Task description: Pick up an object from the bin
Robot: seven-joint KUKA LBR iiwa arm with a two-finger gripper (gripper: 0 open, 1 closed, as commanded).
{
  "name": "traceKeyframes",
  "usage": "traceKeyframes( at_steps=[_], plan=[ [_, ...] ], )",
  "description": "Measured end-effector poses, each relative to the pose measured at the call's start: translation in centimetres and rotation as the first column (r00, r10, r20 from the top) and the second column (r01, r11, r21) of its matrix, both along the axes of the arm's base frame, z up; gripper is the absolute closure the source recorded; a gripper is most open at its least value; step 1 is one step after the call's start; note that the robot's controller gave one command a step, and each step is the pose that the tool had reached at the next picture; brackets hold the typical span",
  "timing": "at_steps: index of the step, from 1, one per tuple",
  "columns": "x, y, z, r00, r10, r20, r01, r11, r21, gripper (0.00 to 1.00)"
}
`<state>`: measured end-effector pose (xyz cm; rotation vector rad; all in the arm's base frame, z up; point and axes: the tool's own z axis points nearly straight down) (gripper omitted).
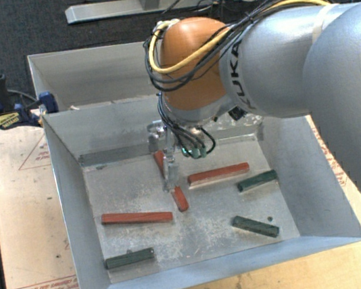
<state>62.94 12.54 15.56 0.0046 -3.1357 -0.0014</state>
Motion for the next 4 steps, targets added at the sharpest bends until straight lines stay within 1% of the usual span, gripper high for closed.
traceKeyframes(
  at_steps=[1, 2, 3, 4],
  plan=[
    [-5.8, 1.2, -9.0, 1.0, 0.003, -0.003, -0.003, 1.0, 0.0, 0.0],
    [-5.4, 1.2, -8.5, 1.0, 0.0, 0.008, 0.0, 1.0, 0.001, 0.0],
    [-4.6, 7.6, -8.5, 0.999, 0.047, 0.011, -0.047, 0.999, 0.004, 0.0],
    [-4.5, 7.2, -8.5, 0.999, 0.04, 0.009, -0.04, 0.999, 0.001, 1.0]
  ],
)
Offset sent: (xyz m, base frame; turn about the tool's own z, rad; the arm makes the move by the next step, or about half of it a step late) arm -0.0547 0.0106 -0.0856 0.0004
